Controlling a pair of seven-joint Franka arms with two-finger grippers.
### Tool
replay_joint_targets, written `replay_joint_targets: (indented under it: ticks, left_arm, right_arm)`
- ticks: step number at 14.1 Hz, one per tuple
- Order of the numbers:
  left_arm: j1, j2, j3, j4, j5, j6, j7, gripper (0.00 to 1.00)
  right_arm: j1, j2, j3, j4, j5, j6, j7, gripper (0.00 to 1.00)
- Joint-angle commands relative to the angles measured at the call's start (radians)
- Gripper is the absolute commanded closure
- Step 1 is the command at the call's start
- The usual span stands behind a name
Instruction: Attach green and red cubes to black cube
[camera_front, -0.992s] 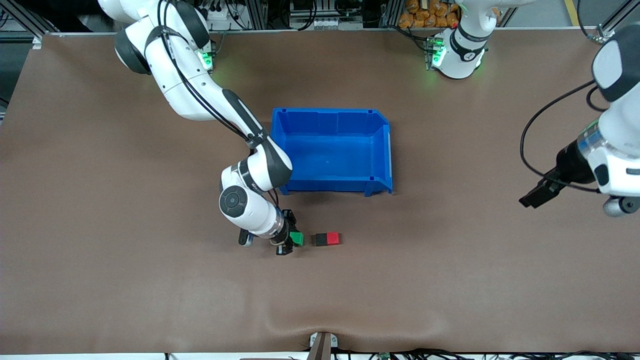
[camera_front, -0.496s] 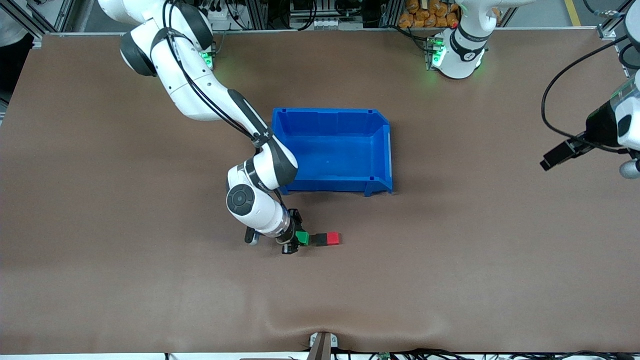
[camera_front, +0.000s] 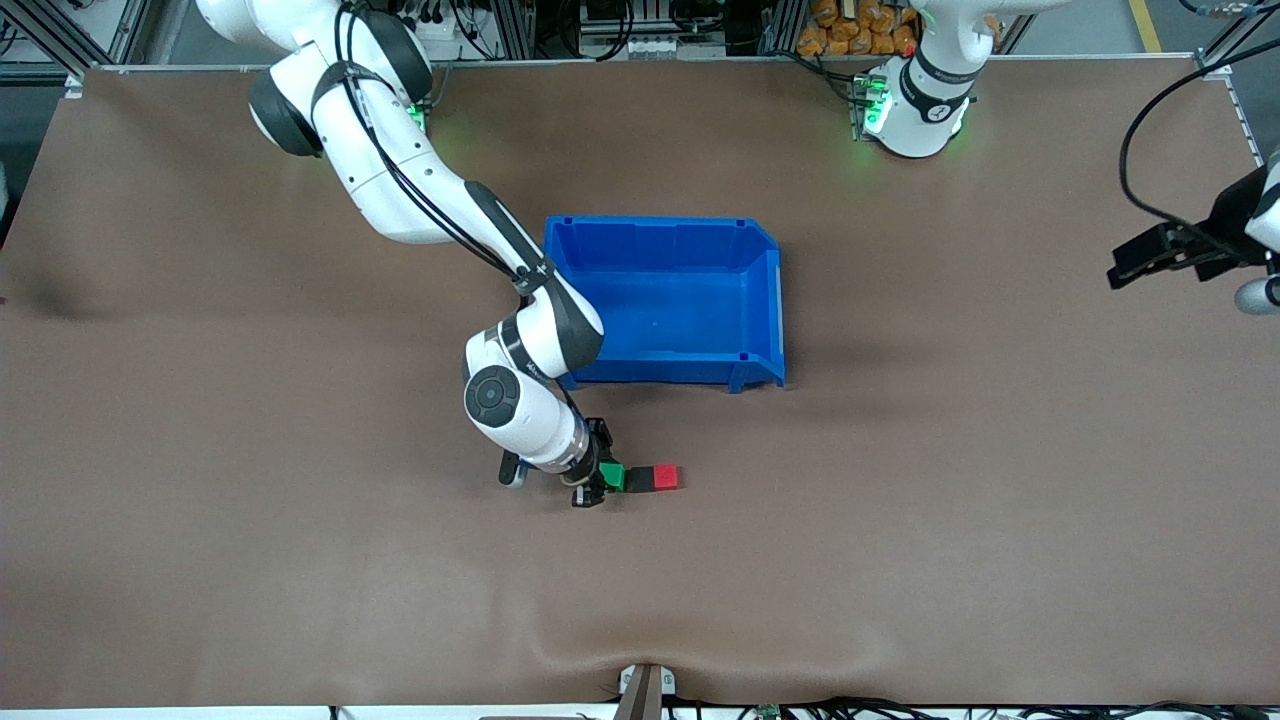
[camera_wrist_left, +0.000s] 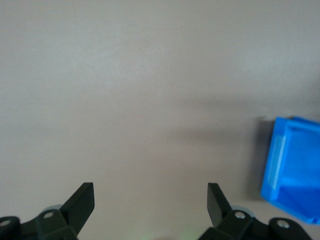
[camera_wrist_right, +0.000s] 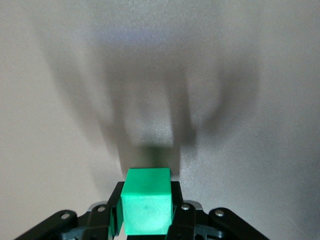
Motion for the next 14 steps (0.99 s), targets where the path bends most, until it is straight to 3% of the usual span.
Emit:
replay_joint_targets:
  ticks: [1, 5, 11, 12, 14]
  left_arm:
    - [0.004, -0.035, 0.013, 0.005, 0.008, -0.049, 0.111, 0.00]
    - [-0.001, -0.035, -0.030, 0.015, 0.005, -0.077, 0.102, 0.00]
    - [0.001, -0.035, -0.035, 0.017, 0.000, -0.083, 0.100, 0.00]
    - [0.001, -0.037, -0.035, 0.017, 0.000, -0.083, 0.102, 0.00]
    - [0.008, -0.034, -0.026, 0.035, 0.002, -0.083, 0.115, 0.00]
  right_arm:
    - [0.020, 0.035, -0.014, 0.051, 0.005, 0.002, 0.031, 1.00]
    - [0.023, 0.035, -0.014, 0.051, 0.005, 0.002, 0.032, 1.00]
    - [0.033, 0.040, -0.014, 0.051, 0.002, 0.003, 0.030, 1.00]
    - [0.035, 0.042, -0.014, 0.051, 0.002, 0.003, 0.028, 0.96]
    - [0.035, 0.042, -0.014, 0.051, 0.002, 0.003, 0.025, 0.80]
